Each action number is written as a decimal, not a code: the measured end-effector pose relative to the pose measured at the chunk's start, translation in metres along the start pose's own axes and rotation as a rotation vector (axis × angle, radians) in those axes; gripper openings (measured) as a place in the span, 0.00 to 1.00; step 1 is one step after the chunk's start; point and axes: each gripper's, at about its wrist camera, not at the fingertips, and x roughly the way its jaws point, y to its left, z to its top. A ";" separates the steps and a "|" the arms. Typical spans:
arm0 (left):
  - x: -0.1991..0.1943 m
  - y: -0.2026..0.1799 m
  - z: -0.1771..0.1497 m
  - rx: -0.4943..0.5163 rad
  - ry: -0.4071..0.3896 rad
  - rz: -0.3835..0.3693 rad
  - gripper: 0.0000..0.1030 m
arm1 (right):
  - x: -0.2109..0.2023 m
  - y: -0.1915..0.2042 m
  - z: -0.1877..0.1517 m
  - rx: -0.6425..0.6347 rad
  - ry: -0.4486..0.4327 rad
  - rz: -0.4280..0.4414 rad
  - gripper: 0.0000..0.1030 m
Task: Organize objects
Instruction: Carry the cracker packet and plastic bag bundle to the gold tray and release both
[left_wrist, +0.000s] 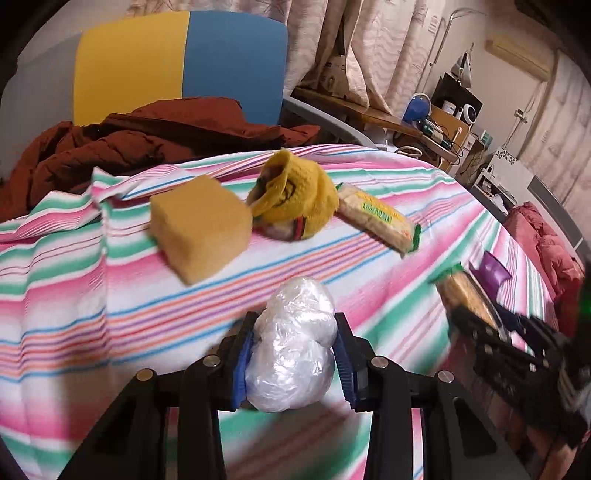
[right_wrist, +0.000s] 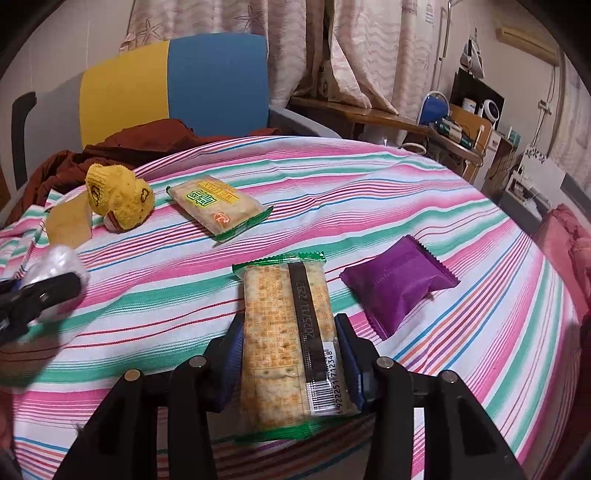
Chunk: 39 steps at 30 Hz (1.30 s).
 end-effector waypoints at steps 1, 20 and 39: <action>-0.004 0.001 -0.004 0.003 -0.004 0.004 0.38 | -0.001 0.001 0.000 -0.007 -0.003 -0.007 0.45; -0.080 0.023 -0.059 0.023 -0.100 0.057 0.38 | -0.056 0.076 -0.015 -0.218 -0.095 0.041 0.44; -0.136 0.054 -0.103 -0.029 -0.144 0.085 0.38 | -0.115 0.145 -0.025 -0.127 -0.057 0.289 0.44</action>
